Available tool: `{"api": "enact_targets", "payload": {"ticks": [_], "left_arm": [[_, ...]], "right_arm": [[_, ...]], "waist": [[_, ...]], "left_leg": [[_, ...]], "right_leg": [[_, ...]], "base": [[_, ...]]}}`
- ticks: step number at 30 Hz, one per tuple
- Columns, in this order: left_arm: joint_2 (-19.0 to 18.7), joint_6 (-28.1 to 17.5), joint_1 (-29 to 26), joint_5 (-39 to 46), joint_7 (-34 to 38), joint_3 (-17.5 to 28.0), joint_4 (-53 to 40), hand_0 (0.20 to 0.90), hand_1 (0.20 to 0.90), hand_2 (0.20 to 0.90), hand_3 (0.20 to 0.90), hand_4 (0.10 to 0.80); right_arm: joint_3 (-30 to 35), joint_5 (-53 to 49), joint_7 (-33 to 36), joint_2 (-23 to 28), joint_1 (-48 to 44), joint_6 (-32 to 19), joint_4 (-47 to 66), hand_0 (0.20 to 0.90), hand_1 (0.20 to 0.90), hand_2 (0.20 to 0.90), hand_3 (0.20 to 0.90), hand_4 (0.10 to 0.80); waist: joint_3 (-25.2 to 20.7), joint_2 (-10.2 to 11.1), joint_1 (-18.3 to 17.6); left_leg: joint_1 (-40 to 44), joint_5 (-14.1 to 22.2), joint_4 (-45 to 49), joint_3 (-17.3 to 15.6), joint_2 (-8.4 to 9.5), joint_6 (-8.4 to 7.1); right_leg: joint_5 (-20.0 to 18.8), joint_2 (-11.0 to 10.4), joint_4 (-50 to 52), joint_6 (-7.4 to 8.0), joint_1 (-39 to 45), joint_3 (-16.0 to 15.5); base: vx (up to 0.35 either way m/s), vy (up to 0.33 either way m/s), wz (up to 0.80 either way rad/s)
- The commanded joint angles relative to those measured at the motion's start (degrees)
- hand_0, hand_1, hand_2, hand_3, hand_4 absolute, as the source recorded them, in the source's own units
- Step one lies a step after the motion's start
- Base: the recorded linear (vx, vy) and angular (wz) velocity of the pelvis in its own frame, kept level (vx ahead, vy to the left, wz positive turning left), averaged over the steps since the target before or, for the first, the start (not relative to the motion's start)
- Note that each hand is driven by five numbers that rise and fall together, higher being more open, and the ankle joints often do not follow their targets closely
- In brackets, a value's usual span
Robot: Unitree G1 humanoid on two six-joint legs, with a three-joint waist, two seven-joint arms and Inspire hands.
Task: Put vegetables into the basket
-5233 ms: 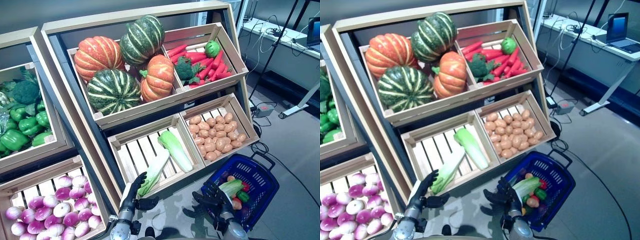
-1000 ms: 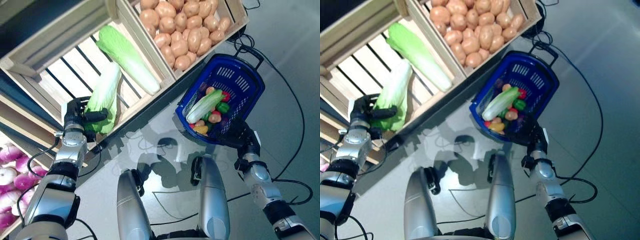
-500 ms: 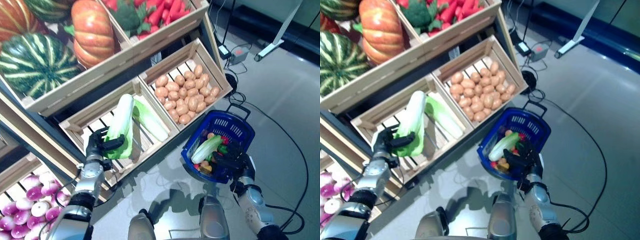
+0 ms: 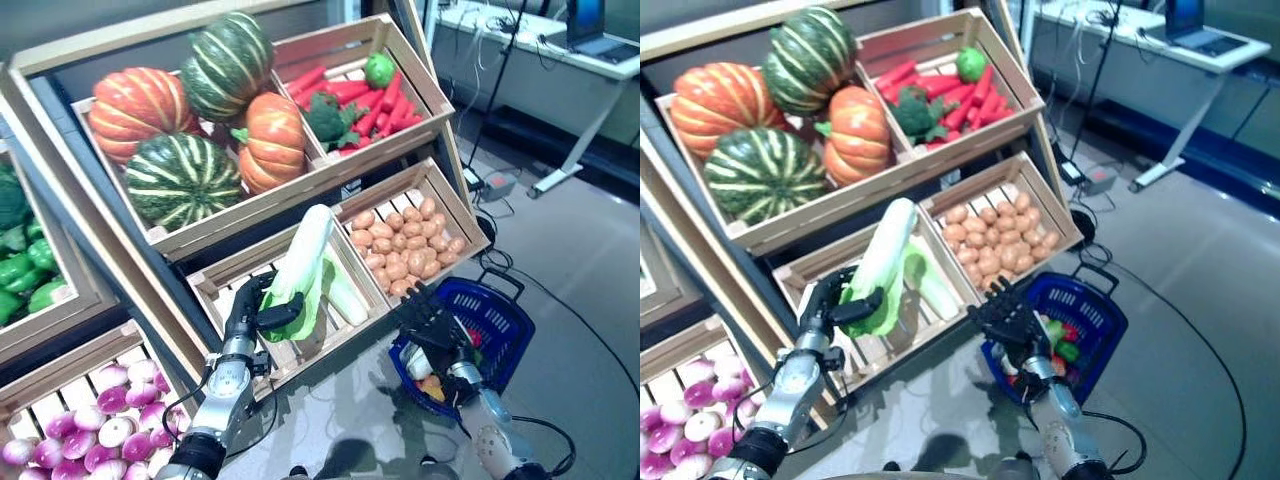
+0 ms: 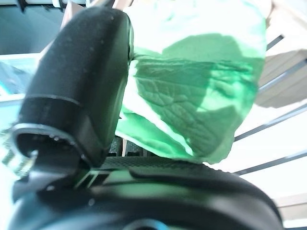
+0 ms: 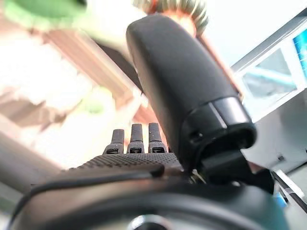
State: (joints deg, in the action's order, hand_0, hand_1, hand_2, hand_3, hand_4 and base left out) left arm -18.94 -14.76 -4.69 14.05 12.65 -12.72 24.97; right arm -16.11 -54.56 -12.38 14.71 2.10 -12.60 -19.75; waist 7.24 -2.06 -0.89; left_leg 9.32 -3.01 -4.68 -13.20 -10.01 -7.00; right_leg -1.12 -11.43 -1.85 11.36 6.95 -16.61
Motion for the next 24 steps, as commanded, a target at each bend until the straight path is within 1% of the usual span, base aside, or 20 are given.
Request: {"api": "enact_targets", "payload": {"ticks": [1, 3, 7, 15, 16, 21, 24], "left_arm": [[-4.51, -7.44, -6.82, -4.53, -1.56, -1.79, -7.04, 0.300, 0.300, 0.300, 0.300, 0.400], [-4.80, -7.36, -7.33, -5.64, -2.66, -3.13, -7.95, 0.300, 0.300, 0.300, 0.300, 0.400], [-5.38, -7.57, -7.79, -7.70, -4.78, -4.98, -8.87, 0.300, 0.300, 0.300, 0.300, 0.400], [-6.29, -8.18, -8.65, -10.45, -4.27, -6.82, -9.54, 0.300, 0.300, 0.300, 0.300, 0.400], [-6.63, -8.81, -8.68, -12.27, -3.80, -7.22, -9.89, 0.300, 0.300, 0.300, 0.300, 0.400], [-7.42, -10.29, -8.70, -14.13, -2.79, -7.53, -10.52, 0.300, 0.300, 0.300, 0.300, 0.400], [-8.04, -12.73, -8.41, -15.85, -0.56, -7.19, -11.07, 0.300, 0.300, 0.300, 0.300, 0.400]], "right_arm": [[1.74, -4.80, -7.20, -2.43, -5.94, -3.68, 7.72, 0.900, 0.900, 0.900, 0.900, 0.800], [1.95, -6.94, -8.34, -2.29, -7.42, -3.13, 8.10, 0.900, 0.900, 0.900, 0.900, 0.800], [2.14, -9.84, -9.44, -1.92, -9.17, -0.43, 8.44, 0.900, 0.900, 0.900, 0.900, 0.800], [1.87, -12.19, -9.09, -2.25, -10.49, -0.99, 8.39, 0.900, 0.900, 0.900, 0.900, 0.800], [1.99, -12.27, -8.78, -2.44, -10.68, -1.36, 8.52, 0.900, 0.900, 0.900, 0.900, 0.800], [2.33, -12.26, -8.14, -2.33, -11.38, -1.58, 8.55, 0.900, 0.900, 0.900, 0.900, 0.800], [2.66, -12.37, -7.88, -2.08, -11.44, -0.97, 8.05, 0.900, 0.900, 0.900, 0.900, 0.800]], "waist": [[-2.84, 2.77, 0.67], [-3.30, 3.08, 1.30], [-4.03, 3.67, 1.85], [-4.36, 3.91, 2.16], [-4.38, 3.87, 2.29], [-4.34, 3.84, 2.42], [-4.45, 3.77, 2.49]], "left_leg": [[-1.02, 1.92, -0.32, 1.06, 2.50, 1.63], [-1.05, 2.22, -0.32, 1.49, 2.65, 1.57], [-0.59, 2.79, -0.32, 1.53, 2.52, 1.64], [0.46, 3.35, -0.32, 1.75, 2.38, 1.66], [0.61, 3.53, -0.32, 2.08, 2.44, 1.66], [0.95, 3.73, -0.32, 2.39, 2.48, 1.60], [1.31, 3.94, -0.32, 2.50, 2.42, 1.55]], "right_leg": [[-3.09, -0.96, -2.67, -1.45, 1.06, -0.37], [-3.26, -0.77, -3.15, -1.39, 1.34, -0.93], [-3.17, -0.50, -3.15, -1.45, 1.45, -1.05], [-2.80, -0.20, -3.15, -1.58, 2.36, -1.12], [-2.73, -0.18, -3.15, -1.58, 2.53, -1.18], [-2.60, -0.26, -3.15, -1.55, 2.85, -1.27], [-2.49, -0.35, -3.15, -1.53, 3.17, -1.33]], "base": [[0.018, -0.059, 0.25], [0.017, -0.059, 0.10], [0.025, -0.050, 0.07], [0.029, -0.027, 0.01], [0.000, 0.000, 0.00], [0.000, 0.000, 0.00], [0.010, 0.002, 0.00]]}}
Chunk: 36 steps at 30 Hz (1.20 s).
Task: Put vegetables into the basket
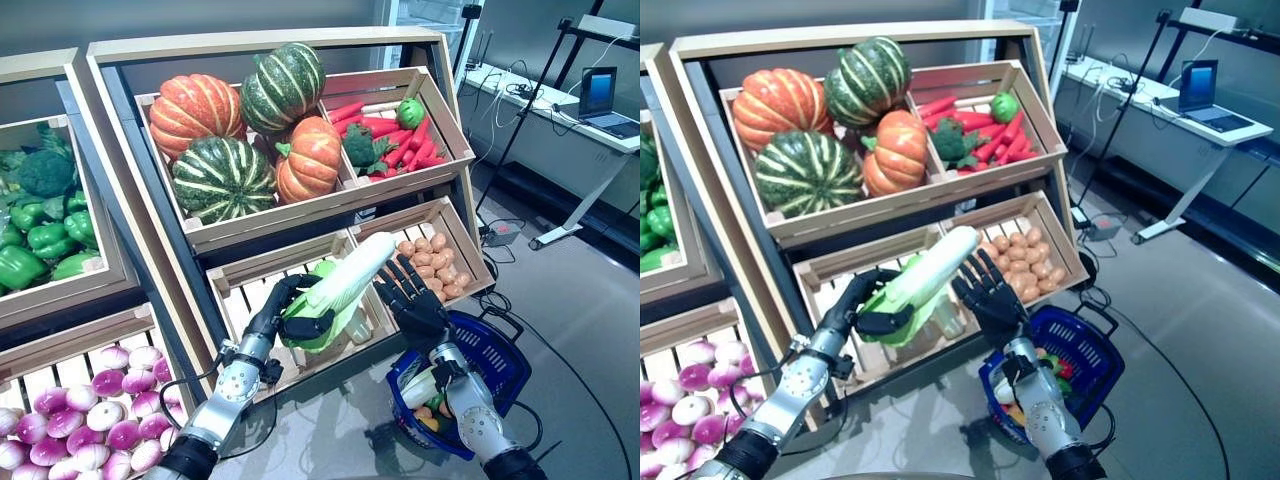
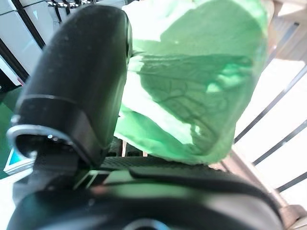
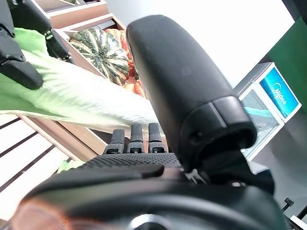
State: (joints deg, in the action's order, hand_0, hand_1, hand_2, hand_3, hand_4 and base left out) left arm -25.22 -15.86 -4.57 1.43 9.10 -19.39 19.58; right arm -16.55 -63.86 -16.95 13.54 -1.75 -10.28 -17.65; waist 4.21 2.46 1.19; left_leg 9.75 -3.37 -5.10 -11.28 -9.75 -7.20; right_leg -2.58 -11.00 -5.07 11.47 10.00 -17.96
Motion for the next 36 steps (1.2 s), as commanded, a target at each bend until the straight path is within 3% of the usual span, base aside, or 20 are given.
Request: {"api": "enact_targets", "payload": {"ticks": [1, 7, 25, 36], "left_arm": [[-1.89, -12.13, -8.50, -3.88, 3.76, -0.55, -5.83, 0.300, 0.300, 0.300, 0.300, 0.400], [-2.54, -14.40, -8.93, -8.74, 10.50, -0.85, -6.47, 0.300, 0.300, 0.300, 0.300, 0.400], [-1.60, -14.14, -8.49, -18.09, 30.64, 4.48, -2.17, 0.300, 0.300, 0.300, 0.300, 0.400], [-0.69, -14.77, -9.20, -18.65, 28.16, 2.88, -0.87, 0.300, 0.300, 0.300, 0.300, 0.400]], "right_arm": [[3.07, -3.24, -3.27, -0.92, -7.62, -3.21, 5.88, 0.900, 0.900, 0.900, 0.900, 0.800], [2.81, -2.90, -2.35, -0.99, -7.97, -3.02, 5.64, 0.900, 0.900, 0.900, 0.900, 0.800], [2.12, -1.85, -0.88, -0.97, -5.41, 0.34, 3.67, 0.900, 0.900, 0.900, 0.900, 0.800], [1.69, -3.10, -2.15, -1.63, -5.89, -0.45, 3.98, 0.900, 0.900, 0.900, 0.900, 0.800]], "waist": [[-1.41, -0.75, 0.44], [-0.99, -0.59, 0.61], [-0.82, -0.19, -0.15], [-0.53, -0.30, -0.54]], "left_leg": [[0.96, 4.34, 0.10, 0.63, 2.17, 1.76], [1.13, 4.37, 0.10, 1.19, 2.21, 1.66], [1.66, 4.45, 0.10, 1.20, 1.93, 1.37], [1.60, 4.49, 0.10, 1.09, 1.97, 1.30]], "right_leg": [[-1.00, -0.78, 0.07, -1.63, 0.20, 0.03], [-0.89, -0.82, 0.07, -1.64, 0.52, 0.18], [-0.65, -0.68, 0.07, -1.96, 0.73, 1.04], [-0.66, -0.70, 0.07, -1.87, 0.44, 1.76]], "base": [[0.000, 0.000, 0.00], [0.000, 0.000, 0.00], [0.000, 0.000, 0.00], [0.000, 0.000, 0.00]]}}
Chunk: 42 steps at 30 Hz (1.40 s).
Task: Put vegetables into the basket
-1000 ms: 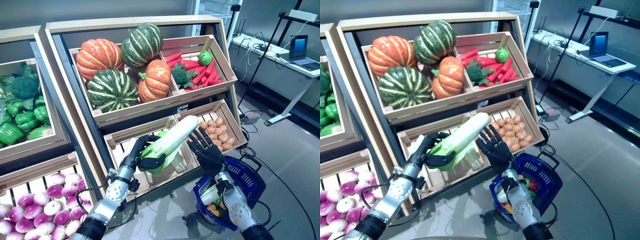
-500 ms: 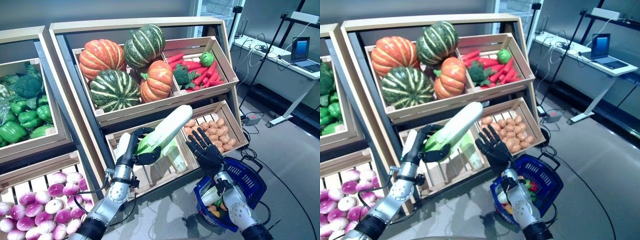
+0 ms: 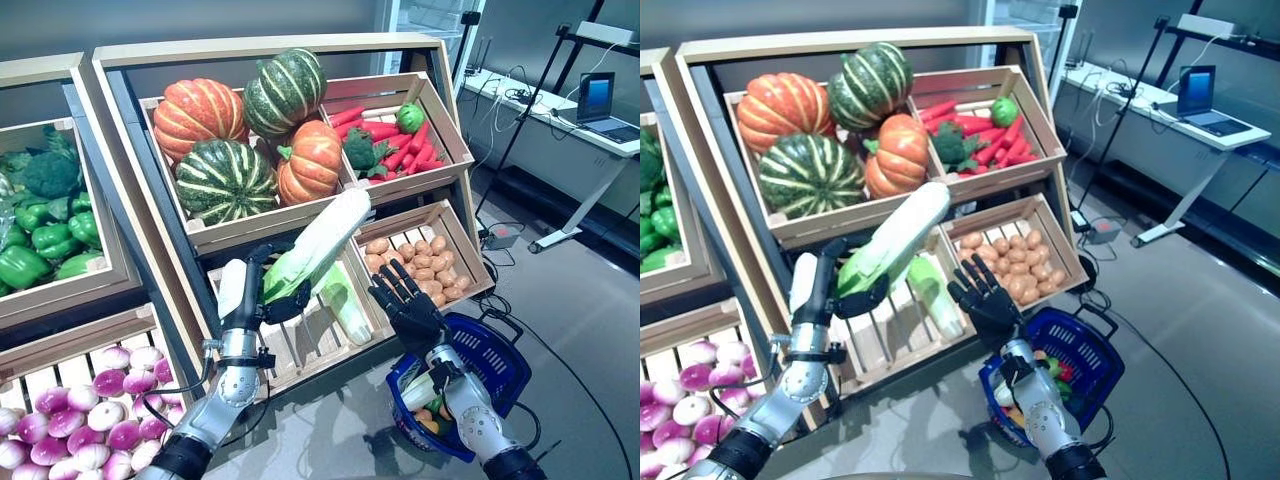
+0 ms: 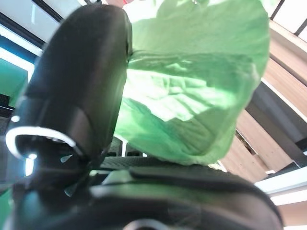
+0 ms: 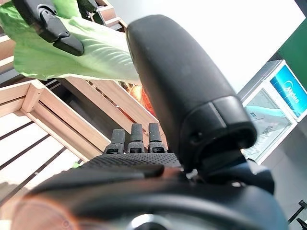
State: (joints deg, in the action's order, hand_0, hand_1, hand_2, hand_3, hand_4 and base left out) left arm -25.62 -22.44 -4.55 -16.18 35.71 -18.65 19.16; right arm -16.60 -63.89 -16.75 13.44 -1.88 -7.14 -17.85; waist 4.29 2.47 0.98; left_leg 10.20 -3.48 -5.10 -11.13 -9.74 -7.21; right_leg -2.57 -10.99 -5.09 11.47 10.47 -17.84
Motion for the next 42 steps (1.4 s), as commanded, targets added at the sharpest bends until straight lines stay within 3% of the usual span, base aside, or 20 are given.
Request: {"api": "enact_targets", "payload": {"ticks": [1, 17, 24, 31, 33, 36, 38, 42], "left_arm": [[-0.22, -8.25, -9.25, -1.00, 0.87, 1.80, -0.32, 0.300, 0.300, 0.300, 0.300, 0.400], [0.50, -11.66, -11.04, 1.90, -10.01, -7.28, -1.03, 0.300, 0.300, 0.300, 0.300, 0.400], [1.68, -14.20, -13.01, 2.51, -12.04, -12.63, -1.87, 0.300, 0.300, 0.300, 0.300, 0.400], [1.91, -16.36, -14.01, 3.05, -14.47, -15.21, -3.65, 0.300, 0.300, 0.300, 0.300, 0.400], [1.79, -16.60, -14.07, 3.32, -15.57, -15.78, -3.74, 0.300, 0.300, 0.300, 0.300, 0.400], [1.79, -15.80, -13.62, 5.77, -17.41, -16.30, -2.92, 0.300, 0.300, 0.300, 0.300, 0.400], [1.77, -15.41, -13.24, 8.46, -19.42, -16.06, -2.45, 0.300, 0.300, 0.300, 0.300, 0.400], [1.29, -15.50, -12.68, 7.61, -19.40, -15.53, -2.45, 0.300, 0.300, 0.300, 0.300, 0.400]], "right_arm": [[1.74, -3.19, -2.50, -1.56, -6.13, -3.70, 4.19, 0.900, 0.900, 0.900, 0.900, 0.800], [2.14, -8.98, -0.75, -3.31, -15.29, -2.13, 3.82, 0.900, 0.900, 0.900, 0.900, 0.800], [1.41, -12.09, 1.95, -5.00, -18.79, -1.46, 1.94, 0.900, 0.900, 0.900, 0.900, 0.800], [2.52, -14.90, 1.50, -5.32, -20.47, -1.19, 1.44, 0.900, 0.900, 0.900, 0.900, 0.800], [2.83, -18.01, -0.53, -5.38, -20.68, -0.10, 1.25, 0.900, 0.900, 0.900, 0.900, 0.800], [3.28, -27.09, -9.83, -6.48, -20.60, 7.77, 2.64, 0.900, 0.900, 0.900, 0.900, 0.800], [2.99, -30.06, -14.13, -6.55, -20.32, 10.11, 3.64, 0.900, 0.900, 0.900, 0.900, 0.800], [2.85, -28.15, -15.15, -6.44, -19.77, 7.42, 4.97, 0.900, 0.900, 0.900, 0.900, 0.800]], "waist": [[-0.60, -0.29, -0.27], [-0.88, 0.05, 1.16], [-1.25, 0.13, 1.33], [-1.29, 0.14, 1.21], [-1.32, 0.12, 1.14], [-1.37, 0.05, 1.16], [-1.42, 0.02, 1.28], [-1.48, 0.01, 1.62]], "left_leg": [[1.11, 4.62, 0.10, 0.93, 1.94, 1.29], [1.22, 5.17, 0.10, 1.78, 2.09, 1.40], [1.31, 5.32, 0.10, 1.78, 1.94, 1.40], [1.30, 5.47, 0.10, 1.74, 1.76, 1.32], [1.39, 5.53, 0.10, 1.68, 1.76, 1.33], [1.47, 5.62, 0.10, 1.65, 1.75, 1.36], [1.45, 5.61, 0.10, 1.69, 1.75, 1.37], [1.34, 5.64, 0.10, 2.08, 1.74, 1.38]], "right_leg": [[-0.64, -0.76, 0.09, -1.85, -0.05, 1.63], [-0.48, -0.74, 0.09, -1.77, 0.30, 1.23], [-0.29, -0.65, 0.09, -1.81, 0.40, 1.29], [-0.25, -0.56, 0.09, -1.74, 0.31, 1.48], [-0.24, -0.53, 0.09, -1.74, 0.35, 1.50], [-0.18, -0.49, 0.09, -1.70, 0.38, 1.53], [-0.07, -0.46, 0.09, -1.72, 0.42, 1.50], [-0.02, -0.41, 0.09, -1.75, 0.36, 1.31]], "base": [[0.000, 0.000, 0.00], [0.000, 0.000, 0.00], [0.000, 0.000, 0.00], [0.000, 0.000, 0.00], [0.000, 0.000, 0.00], [0.000, 0.000, 0.00], [0.000, 0.000, 0.00], [0.000, 0.000, 0.00]]}}
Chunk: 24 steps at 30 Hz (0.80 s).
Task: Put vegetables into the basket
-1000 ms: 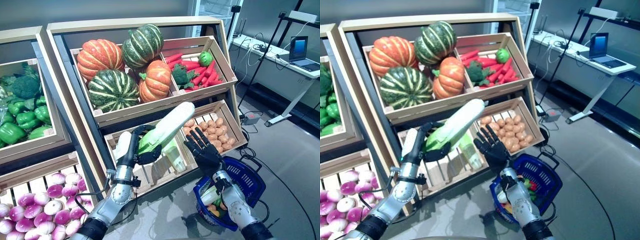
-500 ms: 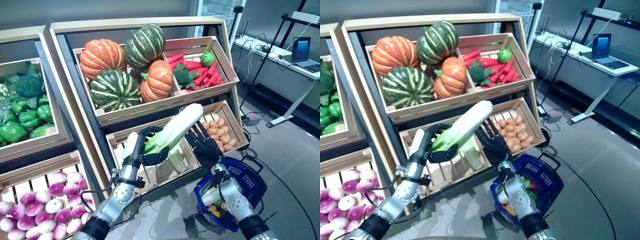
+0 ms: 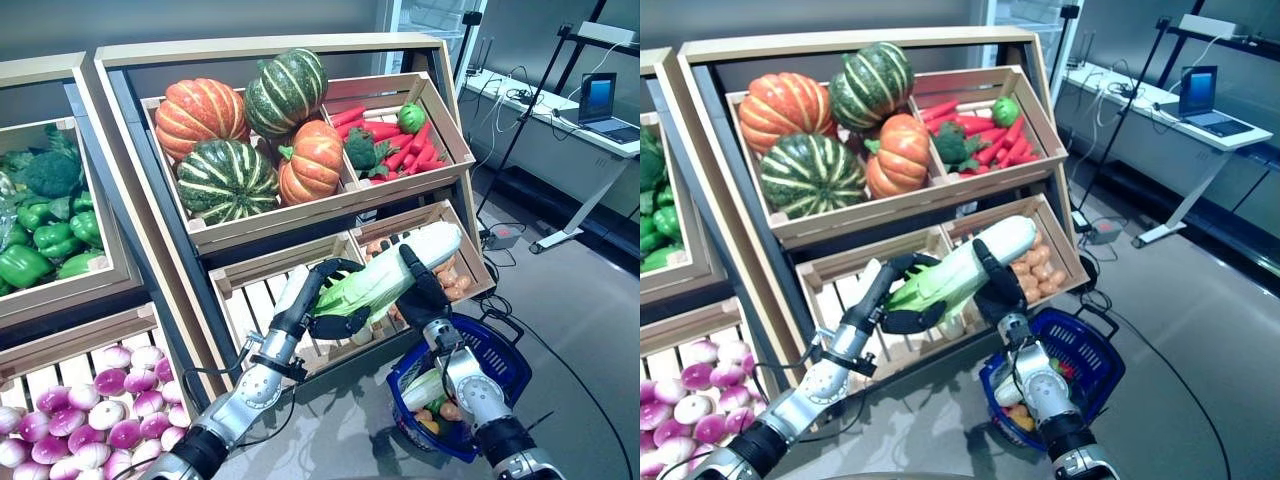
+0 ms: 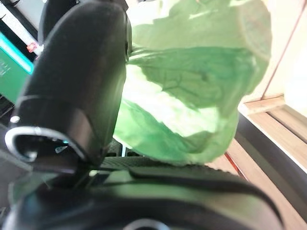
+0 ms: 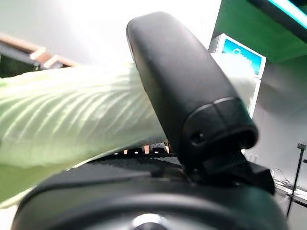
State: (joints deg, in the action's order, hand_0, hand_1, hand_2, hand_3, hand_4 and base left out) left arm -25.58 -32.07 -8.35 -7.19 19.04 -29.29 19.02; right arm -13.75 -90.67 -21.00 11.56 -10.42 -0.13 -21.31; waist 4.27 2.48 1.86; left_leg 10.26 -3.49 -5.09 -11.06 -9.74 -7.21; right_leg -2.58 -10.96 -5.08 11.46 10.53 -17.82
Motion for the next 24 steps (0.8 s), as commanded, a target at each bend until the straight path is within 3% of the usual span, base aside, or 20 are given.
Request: {"api": "enact_targets", "payload": {"ticks": [1, 7, 16, 17, 18, 19, 24], "left_arm": [[0.71, -5.85, -9.12, -2.47, -2.05, -5.10, -2.51, 0.300, 0.300, 0.300, 0.300, 0.400], [-0.65, -6.69, -10.04, -5.51, -0.25, -5.63, -3.35, 0.300, 0.300, 0.300, 0.300, 0.400], [-0.79, -8.27, -10.29, -6.40, -0.01, -6.23, -6.25, 0.300, 0.300, 0.300, 0.300, 0.400], [-0.78, -8.30, -10.38, -6.62, 0.08, -6.34, -6.61, 0.300, 0.300, 0.300, 0.300, 0.400], [-0.80, -8.38, -10.41, -6.80, 0.04, -6.41, -6.80, 0.300, 0.300, 0.300, 0.300, 0.400], [-0.76, -8.63, -10.41, -7.08, -0.13, -6.46, -7.01, 0.300, 0.300, 0.300, 0.300, 0.400], [-0.83, -8.07, -10.36, -6.22, -0.89, -6.70, -7.54, 0.300, 0.300, 0.300, 0.300, 0.400]], "right_arm": [[0.07, 0.96, -9.17, -3.71, -11.58, -2.14, 8.22, 0.900, 0.900, 0.900, 0.900, 0.800], [0.53, 8.38, -5.18, -1.44, -11.93, -8.08, 9.93, 0.900, 0.900, 0.900, 0.900, 0.800], [-0.79, 19.12, -1.02, 0.61, -12.93, -8.95, 11.90, 0.900, 0.900, 0.900, 0.900, 0.800], [-0.84, 19.36, -1.21, 1.05, -13.15, -9.26, 11.53, 0.858, 0.858, 0.858, 0.858, 0.772], [-0.88, 19.60, -1.22, 1.22, -13.20, -9.70, 11.38, 0.636, 0.636, 0.636, 0.636, 0.624], [-0.63, 20.49, -1.20, 1.42, -13.35, -10.53, 11.19, 0.300, 0.300, 0.300, 0.300, 0.400], [0.15, 20.29, -0.49, 1.13, -13.80, -12.83, 10.85, 0.300, 0.300, 0.300, 0.300, 0.400]], "waist": [[-1.41, 0.04, 0.71], [-0.92, 0.19, -0.08], [-0.87, 0.20, -0.65], [-0.84, 0.24, -0.67], [-0.84, 0.26, -0.66], [-0.89, 0.30, -0.67], [-0.93, 0.27, -0.63]], "left_leg": [[1.18, 5.58, 0.09, 2.10, 1.71, 1.31], [0.96, 5.52, 0.09, 1.88, 1.59, 1.29], [0.82, 5.56, 0.09, 1.53, 1.71, 1.44], [0.79, 5.60, 0.09, 1.55, 1.74, 1.49], [0.79, 5.61, 0.09, 1.58, 1.77, 1.52], [0.78, 5.64, 0.09, 1.62, 1.75, 1.51], [0.79, 5.66, 0.09, 1.63, 1.69, 1.50]], "right_leg": [[-0.05, -0.44, 0.08, -1.68, 0.19, 1.30], [-0.30, -0.36, 0.08, -1.57, -0.36, 1.84], [-0.42, -0.35, 0.08, -1.57, -0.79, 2.61], [-0.39, -0.33, 0.08, -1.59, -0.82, 2.68], [-0.38, -0.32, 0.08, -1.63, -0.81, 2.71], [-0.36, -0.33, 0.08, -1.62, -0.81, 2.72], [-0.30, -0.28, 0.08, -1.63, -0.75, 2.82]], "base": [[0.000, 0.000, 0.00], [0.000, 0.000, 0.00], [0.003, 0.001, -0.01], [0.000, 0.000, 0.00], [0.000, 0.000, 0.00], [0.000, 0.000, 0.00], [0.000, 0.000, 0.00]]}}
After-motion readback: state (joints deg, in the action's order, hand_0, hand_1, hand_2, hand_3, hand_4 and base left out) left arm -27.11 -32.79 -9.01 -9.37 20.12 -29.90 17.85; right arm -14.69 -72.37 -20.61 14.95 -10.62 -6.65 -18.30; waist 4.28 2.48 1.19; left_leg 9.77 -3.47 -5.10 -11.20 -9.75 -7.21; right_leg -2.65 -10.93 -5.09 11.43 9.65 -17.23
